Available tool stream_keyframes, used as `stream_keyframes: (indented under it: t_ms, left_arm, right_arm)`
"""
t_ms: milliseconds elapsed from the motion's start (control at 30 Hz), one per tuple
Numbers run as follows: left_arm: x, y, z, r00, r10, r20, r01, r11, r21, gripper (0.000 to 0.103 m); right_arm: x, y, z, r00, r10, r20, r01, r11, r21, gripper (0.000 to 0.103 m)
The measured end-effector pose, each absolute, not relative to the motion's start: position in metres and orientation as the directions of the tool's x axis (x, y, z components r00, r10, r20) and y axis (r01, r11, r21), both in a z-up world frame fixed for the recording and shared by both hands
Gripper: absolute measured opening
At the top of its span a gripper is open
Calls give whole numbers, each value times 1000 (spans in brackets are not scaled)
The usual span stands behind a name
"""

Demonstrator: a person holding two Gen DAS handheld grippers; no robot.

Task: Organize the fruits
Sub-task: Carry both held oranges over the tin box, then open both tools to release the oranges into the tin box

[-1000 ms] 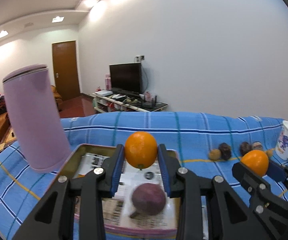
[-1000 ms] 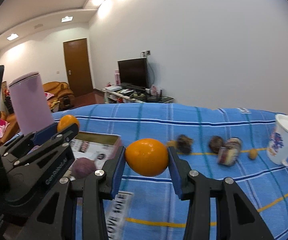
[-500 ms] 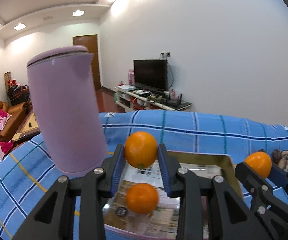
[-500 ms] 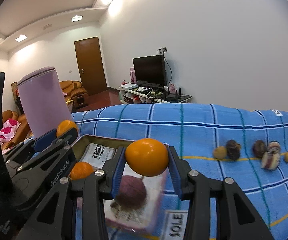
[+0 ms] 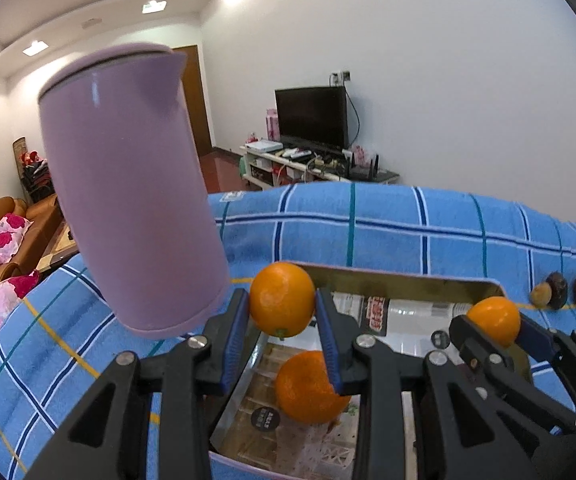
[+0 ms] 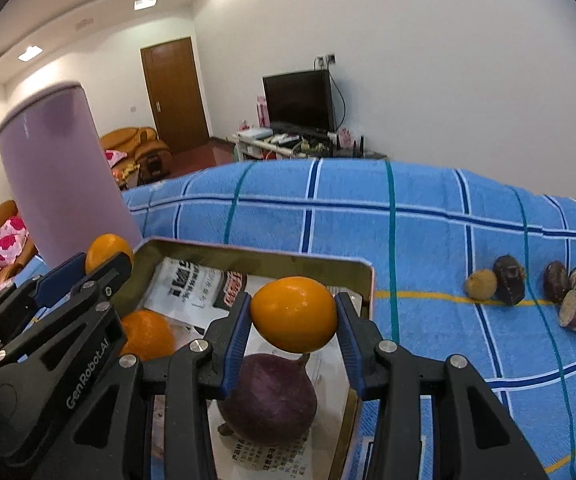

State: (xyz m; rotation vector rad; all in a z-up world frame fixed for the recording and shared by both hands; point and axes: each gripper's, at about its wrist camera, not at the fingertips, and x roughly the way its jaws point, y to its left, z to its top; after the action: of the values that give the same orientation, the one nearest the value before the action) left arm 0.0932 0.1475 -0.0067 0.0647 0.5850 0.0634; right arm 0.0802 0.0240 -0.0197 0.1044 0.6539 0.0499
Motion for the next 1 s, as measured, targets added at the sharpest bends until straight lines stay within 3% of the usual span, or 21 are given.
stream_keyframes:
  t_ms: [367,733,800,867,1000]
  left_arm:
    - [104,147,-23,774,101,-625,-44,993,106,36]
    - [103,146,-24,782,103,-615,-58,994,93,38]
    - [100,148,-21,797,101,-596,-63,994,85,49]
    - [98,150,-18,809,122,-576,-94,992,78,79]
    - [93,153,-11,833,97,-545,-95,995,32,87]
  right_arm:
    - [86,26,-25,769,118,-629,-53,991,122,45]
    - [81,12,-26,771,259,-581,-123,957,263,55]
    - [79,8,-26,774,284,-566,-131,946,295,55]
    - [77,5,-25,779,296,-552,-130,939,320,55]
    - [68,-4,-19,807,301,-509,-117,925,362,67]
